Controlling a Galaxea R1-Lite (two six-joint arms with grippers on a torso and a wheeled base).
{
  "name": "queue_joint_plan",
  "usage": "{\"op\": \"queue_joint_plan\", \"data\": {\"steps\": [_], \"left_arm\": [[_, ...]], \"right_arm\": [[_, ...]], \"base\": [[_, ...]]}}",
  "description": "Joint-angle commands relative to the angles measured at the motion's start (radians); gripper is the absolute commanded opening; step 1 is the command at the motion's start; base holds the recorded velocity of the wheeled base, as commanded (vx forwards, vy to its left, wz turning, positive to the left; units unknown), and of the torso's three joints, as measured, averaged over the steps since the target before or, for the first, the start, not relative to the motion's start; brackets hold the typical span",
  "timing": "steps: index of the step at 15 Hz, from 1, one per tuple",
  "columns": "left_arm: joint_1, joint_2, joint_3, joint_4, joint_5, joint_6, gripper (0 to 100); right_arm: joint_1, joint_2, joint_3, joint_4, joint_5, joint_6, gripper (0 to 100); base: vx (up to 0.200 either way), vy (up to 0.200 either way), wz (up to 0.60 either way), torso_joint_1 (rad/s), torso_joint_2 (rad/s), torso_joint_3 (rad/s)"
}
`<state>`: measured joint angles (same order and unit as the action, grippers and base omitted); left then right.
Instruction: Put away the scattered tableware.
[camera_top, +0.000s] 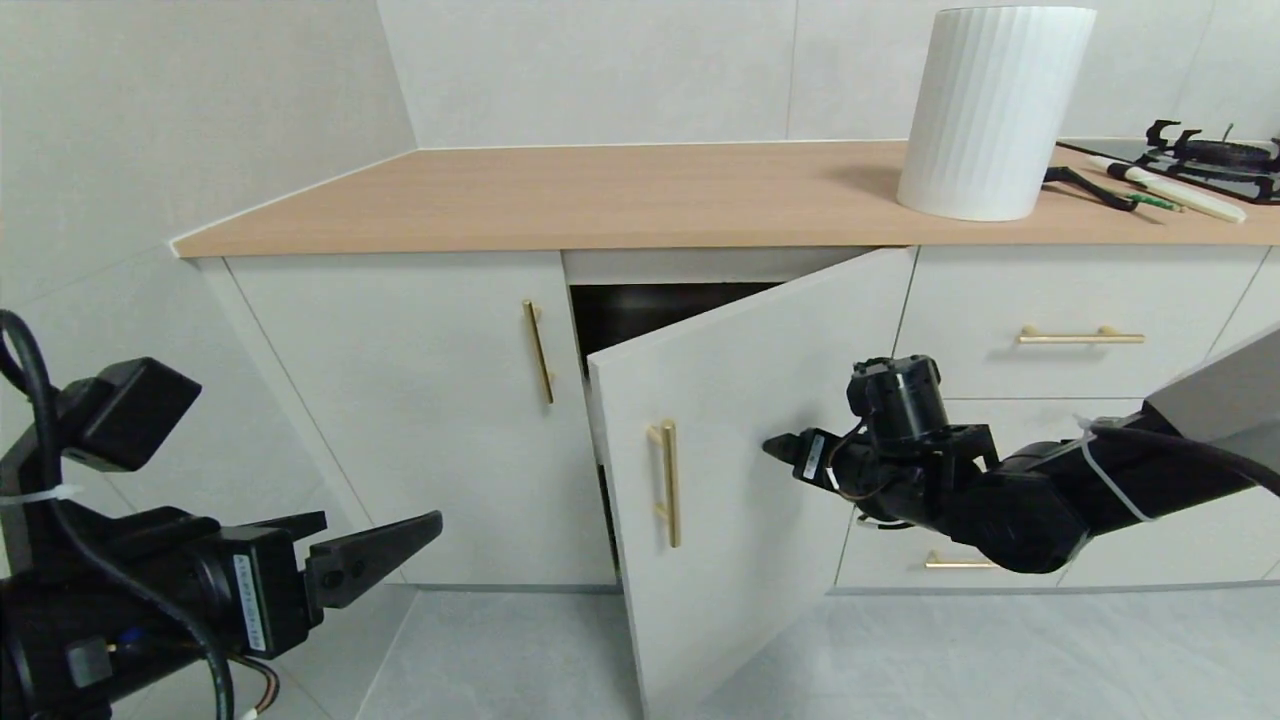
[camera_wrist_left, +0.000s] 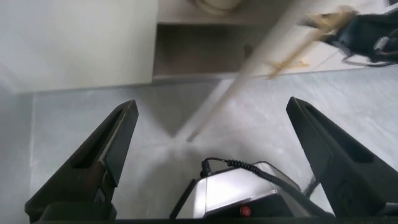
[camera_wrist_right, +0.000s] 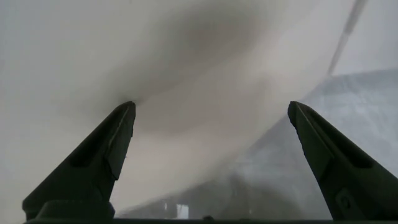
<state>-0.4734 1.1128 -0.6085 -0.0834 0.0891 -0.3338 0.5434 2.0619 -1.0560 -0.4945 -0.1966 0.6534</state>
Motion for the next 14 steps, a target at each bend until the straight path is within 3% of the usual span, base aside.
{"op": "queue_joint_plan", "data": {"steps": [1, 8, 14], "left_arm": [[-0.001, 0.007, 0.001, 0.001, 0.000, -0.001, 100], [-0.001, 0.006, 0.000, -0.002, 0.003, -0.001, 100], [-0.001, 0.006, 0.000, -0.002, 0.001, -0.001, 100]], "right_arm": [[0.003, 0.018, 0.002, -0.036, 0.000, 0.008, 100], [0.001, 0.052, -0.045, -0.099, -0.004, 0.098, 100], [-0.019, 0.138, -0.174, -0.092, -0.133, 0.169, 100]], "base": [[0.000, 0.000, 0.00, 0.000, 0.00, 0.000], [0.000, 0.000, 0.00, 0.000, 0.00, 0.000], [0.000, 0.000, 0.00, 0.000, 0.00, 0.000]]}}
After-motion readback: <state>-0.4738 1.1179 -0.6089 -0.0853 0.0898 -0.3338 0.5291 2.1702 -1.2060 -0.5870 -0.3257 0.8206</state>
